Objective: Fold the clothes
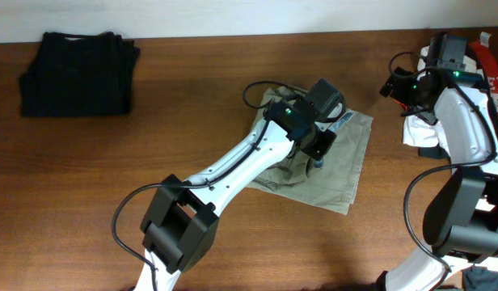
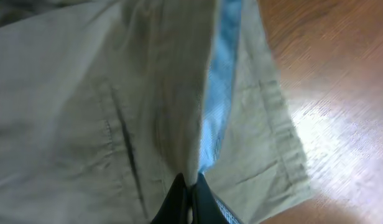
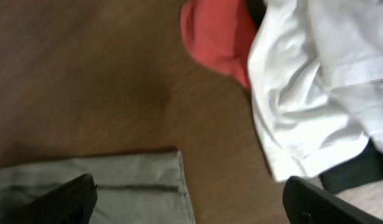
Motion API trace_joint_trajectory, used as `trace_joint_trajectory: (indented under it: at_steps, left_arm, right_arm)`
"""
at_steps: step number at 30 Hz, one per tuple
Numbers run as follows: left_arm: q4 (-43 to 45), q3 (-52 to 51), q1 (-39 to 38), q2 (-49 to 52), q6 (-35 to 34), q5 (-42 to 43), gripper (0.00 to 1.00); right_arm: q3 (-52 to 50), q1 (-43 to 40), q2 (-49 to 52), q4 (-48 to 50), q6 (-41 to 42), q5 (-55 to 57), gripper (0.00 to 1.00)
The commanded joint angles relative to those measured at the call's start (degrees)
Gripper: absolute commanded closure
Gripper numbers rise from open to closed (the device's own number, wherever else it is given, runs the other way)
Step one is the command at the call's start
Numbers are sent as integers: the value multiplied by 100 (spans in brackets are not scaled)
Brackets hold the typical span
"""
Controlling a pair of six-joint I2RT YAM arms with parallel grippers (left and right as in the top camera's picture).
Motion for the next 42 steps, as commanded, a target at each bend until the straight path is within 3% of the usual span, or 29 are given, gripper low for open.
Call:
trace_joint_trajectory:
  at_steps: [1, 7, 13, 16, 18, 20, 28, 32, 33, 42]
  left_arm:
    - [-396, 103, 828, -417, -321, -680, 100]
    - [-776, 103, 3679, -1283, -326, -688, 100]
    - [-2046, 103, 5134, -1631, -859, -979, 100]
    - [-2061, 105, 5056, -1781, -859, -817, 100]
    - [-1991, 105, 4892, -2175, -859, -828, 100]
    - [-1974, 105, 4861, -2533, -857, -833, 100]
    - [-2059, 103, 4806, -2575, -855, -584, 100]
    - [-1932, 103, 4131, -2575, -855, -564, 100]
    - [-1932, 103, 3974, -2575, -857, -564, 100]
    - [-1803, 101, 2817, -2256, -861, -201, 100]
  right_arm:
    - [44, -35, -118, -345, -492, -177, 1]
    - [-107, 372, -76, -1523, -695, -1281, 1]
    - [-1211, 2002, 44, -271, -389, -1462, 0]
    - [-1213, 2603, 109, 273, -387, -1414, 0]
    - [-1213, 2830, 358, 590, -225, -1421, 23]
    - [-1213, 2868, 697, 651, -151, -1416, 37]
    - [-1213, 3222, 970, 1027, 114, -1427, 44]
    - [-1213, 3652, 1204, 1375, 323, -1414, 46]
    - [-1213, 3663, 1377, 1392, 455, -1425, 50]
    - [-1211, 3661, 1613, 1488, 450, -1436, 52]
